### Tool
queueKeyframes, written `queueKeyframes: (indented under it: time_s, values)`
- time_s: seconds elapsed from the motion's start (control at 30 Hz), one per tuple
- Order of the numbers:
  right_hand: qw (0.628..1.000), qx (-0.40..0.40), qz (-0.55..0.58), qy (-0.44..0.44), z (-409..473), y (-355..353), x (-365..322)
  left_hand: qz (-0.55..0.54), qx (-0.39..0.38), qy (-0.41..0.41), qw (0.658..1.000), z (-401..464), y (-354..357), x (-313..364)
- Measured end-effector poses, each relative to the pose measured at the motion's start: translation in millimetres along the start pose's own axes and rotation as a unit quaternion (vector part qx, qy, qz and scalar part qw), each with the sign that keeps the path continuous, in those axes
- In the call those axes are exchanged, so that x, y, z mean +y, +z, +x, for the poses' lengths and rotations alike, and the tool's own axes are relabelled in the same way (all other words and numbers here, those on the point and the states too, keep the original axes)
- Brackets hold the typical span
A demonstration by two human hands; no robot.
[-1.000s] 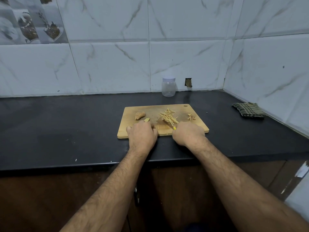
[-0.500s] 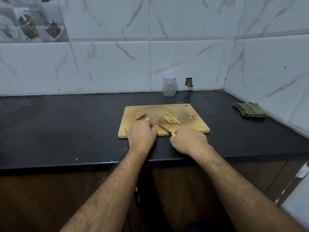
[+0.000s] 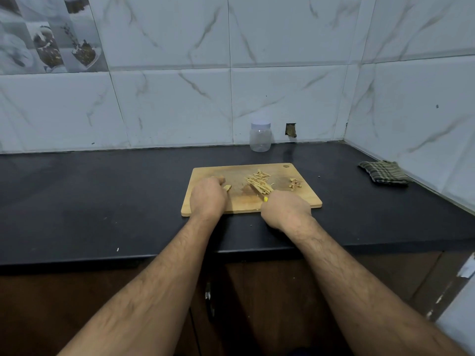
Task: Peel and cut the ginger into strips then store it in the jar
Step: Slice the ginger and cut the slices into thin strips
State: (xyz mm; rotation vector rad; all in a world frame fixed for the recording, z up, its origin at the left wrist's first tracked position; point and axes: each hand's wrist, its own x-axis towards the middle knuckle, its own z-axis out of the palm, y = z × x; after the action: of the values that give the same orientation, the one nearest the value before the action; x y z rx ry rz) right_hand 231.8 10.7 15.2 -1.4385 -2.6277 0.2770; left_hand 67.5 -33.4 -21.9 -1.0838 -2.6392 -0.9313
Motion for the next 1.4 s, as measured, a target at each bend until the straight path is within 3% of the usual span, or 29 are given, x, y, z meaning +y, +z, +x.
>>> queueKeyframes:
  time_s: [0.2, 0.5, 0.93, 1.4]
  values:
    - [1.0, -0.007, 0.011, -0.004, 3.9, 8.9, -4.0, 0.105, -0.013, 0.023, 0.994, 12.8, 11.9, 9.1]
    - [0.999, -0.001, 0.038, -0.005, 9.3, 16.0, 1.0, 0.127, -0.025, -0.015, 0.991, 16.4, 16.1, 15.5]
    - [0.995, -0.058, 0.075, -0.009, 8.7, 7.4, 2.6, 0.062, -0.063, -0.055, 0.995, -7.0, 6.4, 32.8]
    - [0.995, -0.083, 0.053, 0.0, -0.7, -0.8, -2.5, -0.018, -0.12, -0.022, 0.992, -6.6, -12.3, 16.9]
